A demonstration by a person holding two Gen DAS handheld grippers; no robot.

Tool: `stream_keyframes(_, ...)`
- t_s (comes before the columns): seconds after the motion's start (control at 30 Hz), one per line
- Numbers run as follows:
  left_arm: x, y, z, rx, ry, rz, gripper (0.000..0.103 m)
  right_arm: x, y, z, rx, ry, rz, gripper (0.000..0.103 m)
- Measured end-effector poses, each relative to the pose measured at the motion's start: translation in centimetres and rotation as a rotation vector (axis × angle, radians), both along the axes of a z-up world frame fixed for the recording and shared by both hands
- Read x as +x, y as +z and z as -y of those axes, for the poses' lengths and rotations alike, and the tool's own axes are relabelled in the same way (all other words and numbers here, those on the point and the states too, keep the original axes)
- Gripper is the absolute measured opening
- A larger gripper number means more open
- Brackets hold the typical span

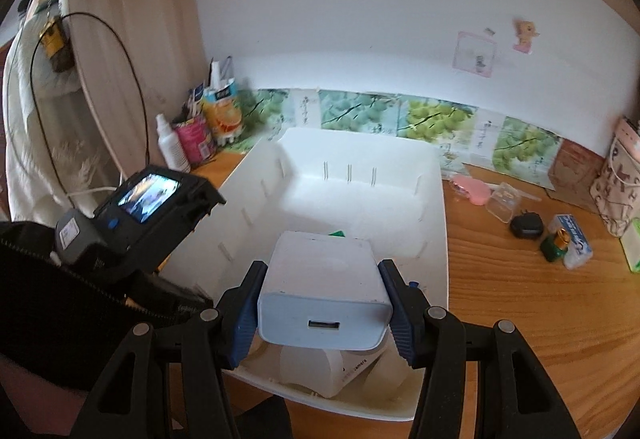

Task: Organize rigid objects
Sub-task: 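Carry the white charger with the right tool and release it in the tray, then reach the right tool to the green-based gold-capped tin and grasp it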

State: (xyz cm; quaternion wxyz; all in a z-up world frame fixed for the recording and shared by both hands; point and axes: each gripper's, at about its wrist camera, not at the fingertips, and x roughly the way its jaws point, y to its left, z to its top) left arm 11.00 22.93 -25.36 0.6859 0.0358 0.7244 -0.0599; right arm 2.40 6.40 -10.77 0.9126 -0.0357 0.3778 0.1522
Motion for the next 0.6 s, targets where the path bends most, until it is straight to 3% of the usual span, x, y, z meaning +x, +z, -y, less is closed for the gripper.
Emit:
stream_keyframes(0.07, -0.1, -0.1, -0.2, 0.006, 0.026, -0.001, 0.008, -0.1, 0.3, 0.5, 0.007, 0.014, 0.027, 0.058)
stream_keyframes(0.2, 0.1, -0.2, -0.4, 0.016, 0.077, -0.007, 0.008, 0.1, 1.0, 1.6, 0.023, 0.031, 0.057, 0.070)
stream_keyframes(0.6, 0.1, -1.1, -3.0, -0.005, 0.219, -0.034, 0.008, 3.2, 1.9, 8.8, 0.026, 0.019, 0.010, 0.076)
